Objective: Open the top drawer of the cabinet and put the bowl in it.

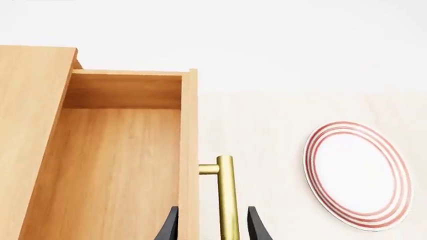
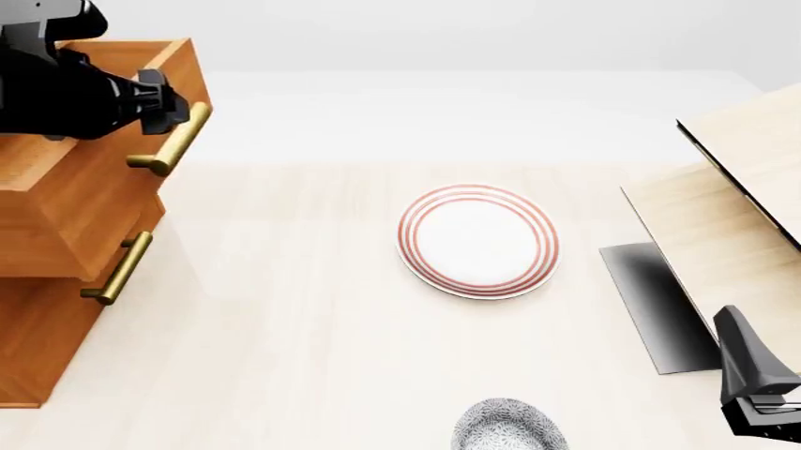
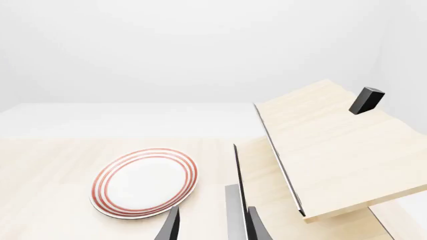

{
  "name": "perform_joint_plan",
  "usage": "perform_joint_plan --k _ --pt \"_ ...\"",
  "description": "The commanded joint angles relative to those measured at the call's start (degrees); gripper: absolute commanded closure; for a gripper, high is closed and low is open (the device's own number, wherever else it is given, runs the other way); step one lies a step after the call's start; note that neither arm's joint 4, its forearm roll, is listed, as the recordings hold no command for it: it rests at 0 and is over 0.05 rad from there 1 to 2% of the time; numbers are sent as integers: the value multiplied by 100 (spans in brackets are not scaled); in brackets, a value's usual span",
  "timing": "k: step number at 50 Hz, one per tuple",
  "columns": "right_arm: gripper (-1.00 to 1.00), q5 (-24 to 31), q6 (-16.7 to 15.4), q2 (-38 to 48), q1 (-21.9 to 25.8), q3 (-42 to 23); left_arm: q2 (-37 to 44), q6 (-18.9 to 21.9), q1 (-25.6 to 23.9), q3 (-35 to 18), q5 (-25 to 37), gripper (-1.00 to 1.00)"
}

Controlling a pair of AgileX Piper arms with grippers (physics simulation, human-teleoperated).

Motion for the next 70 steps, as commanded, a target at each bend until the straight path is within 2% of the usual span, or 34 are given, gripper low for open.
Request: perform_joint_plan --k 1,18,70 --pt "-100 2 0 -8 -1 4 25 46 -216 -60 24 -100" --pt "-100 2 -1 -8 1 4 19 17 -382 -72 58 -100" --pt "-100 2 0 -8 0 4 147 313 -906 -48 27 -100"
